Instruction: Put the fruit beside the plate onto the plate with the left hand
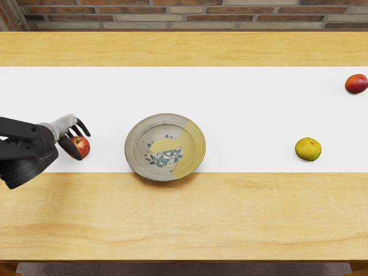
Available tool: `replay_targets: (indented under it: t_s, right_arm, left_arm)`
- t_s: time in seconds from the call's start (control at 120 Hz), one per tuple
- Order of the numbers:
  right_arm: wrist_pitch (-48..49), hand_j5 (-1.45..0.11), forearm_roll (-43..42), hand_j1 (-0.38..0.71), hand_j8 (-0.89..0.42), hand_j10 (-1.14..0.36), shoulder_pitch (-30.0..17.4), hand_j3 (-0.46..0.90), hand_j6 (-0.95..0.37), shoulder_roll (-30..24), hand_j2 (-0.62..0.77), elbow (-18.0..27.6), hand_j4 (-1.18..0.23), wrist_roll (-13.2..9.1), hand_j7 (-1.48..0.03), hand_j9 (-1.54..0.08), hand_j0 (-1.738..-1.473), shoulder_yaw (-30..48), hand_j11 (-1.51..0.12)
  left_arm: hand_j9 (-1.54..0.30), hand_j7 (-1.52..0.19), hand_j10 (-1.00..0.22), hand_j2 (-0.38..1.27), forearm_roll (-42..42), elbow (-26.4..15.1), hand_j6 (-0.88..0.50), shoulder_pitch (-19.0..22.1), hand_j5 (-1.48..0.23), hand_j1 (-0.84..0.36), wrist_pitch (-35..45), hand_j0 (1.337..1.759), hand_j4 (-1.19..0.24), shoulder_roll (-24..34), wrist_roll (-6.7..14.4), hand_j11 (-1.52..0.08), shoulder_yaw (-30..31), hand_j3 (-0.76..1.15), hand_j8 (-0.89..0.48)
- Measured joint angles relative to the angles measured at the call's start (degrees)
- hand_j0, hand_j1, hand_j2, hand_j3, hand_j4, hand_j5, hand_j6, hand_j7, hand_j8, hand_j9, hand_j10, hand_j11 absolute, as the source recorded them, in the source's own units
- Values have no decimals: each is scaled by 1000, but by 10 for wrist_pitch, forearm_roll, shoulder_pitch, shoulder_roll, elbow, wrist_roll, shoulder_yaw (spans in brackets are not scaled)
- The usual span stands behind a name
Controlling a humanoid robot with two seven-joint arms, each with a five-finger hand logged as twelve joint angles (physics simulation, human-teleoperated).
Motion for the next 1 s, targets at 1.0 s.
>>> replay_targets:
  t_s: [1.0]
  right_arm:
    - [0, 0, 0, -349, 0, 0, 0, 0, 0, 0, 0, 0, 0, 0, 0, 0, -1658, 0, 0]
  left_arm:
    - [-881, -888, -664, 432, -4, 0, -400, -73, -900, -344, -22, 1657, -655, -34, 7, -882, 4, 0, -420]
